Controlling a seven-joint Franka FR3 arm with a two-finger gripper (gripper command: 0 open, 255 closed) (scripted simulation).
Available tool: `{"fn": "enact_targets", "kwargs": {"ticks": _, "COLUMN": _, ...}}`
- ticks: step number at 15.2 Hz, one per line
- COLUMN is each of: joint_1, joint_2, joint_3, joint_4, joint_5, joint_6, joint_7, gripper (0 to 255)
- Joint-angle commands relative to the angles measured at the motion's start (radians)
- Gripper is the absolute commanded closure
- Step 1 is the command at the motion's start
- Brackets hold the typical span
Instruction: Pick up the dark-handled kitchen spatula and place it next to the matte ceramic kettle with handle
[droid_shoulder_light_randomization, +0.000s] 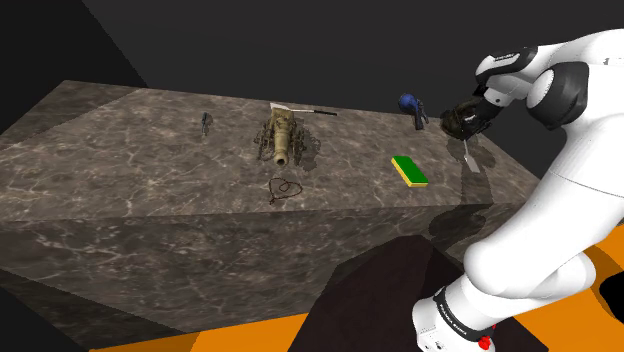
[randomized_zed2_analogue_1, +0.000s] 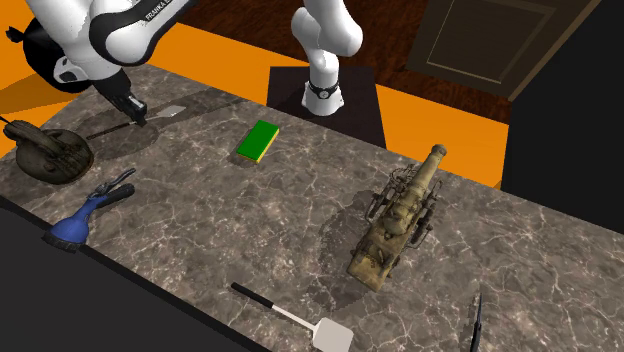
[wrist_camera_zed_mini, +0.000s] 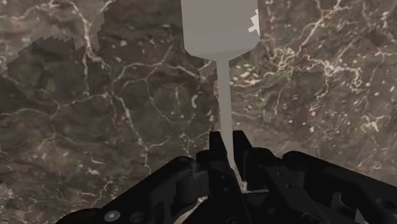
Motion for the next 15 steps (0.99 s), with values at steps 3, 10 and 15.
{"fn": "enact_targets", "kwargs": {"ticks": 3, "joint_1": -0.001, "joint_2": 0.015, "joint_3": 0.004, "joint_4": -0.035, "joint_5": 0.011, "joint_6": 0.048, "joint_7": -0.009, "gripper": 255}}
{"fn": "enact_targets", "kwargs": {"ticks": 10, "joint_1": -0.006, "joint_2": 0.048, "joint_3": 0.014, "joint_4": -0.088, "joint_5": 0.036, "joint_6": 0.129, "joint_7": -0.027, "gripper": 255}}
{"fn": "enact_targets", "kwargs": {"ticks": 15, "joint_1": -0.007, "joint_2": 0.052, "joint_3": 0.015, "joint_4": -0.092, "joint_5": 0.039, "joint_6": 0.136, "joint_7": -0.029, "gripper": 255}}
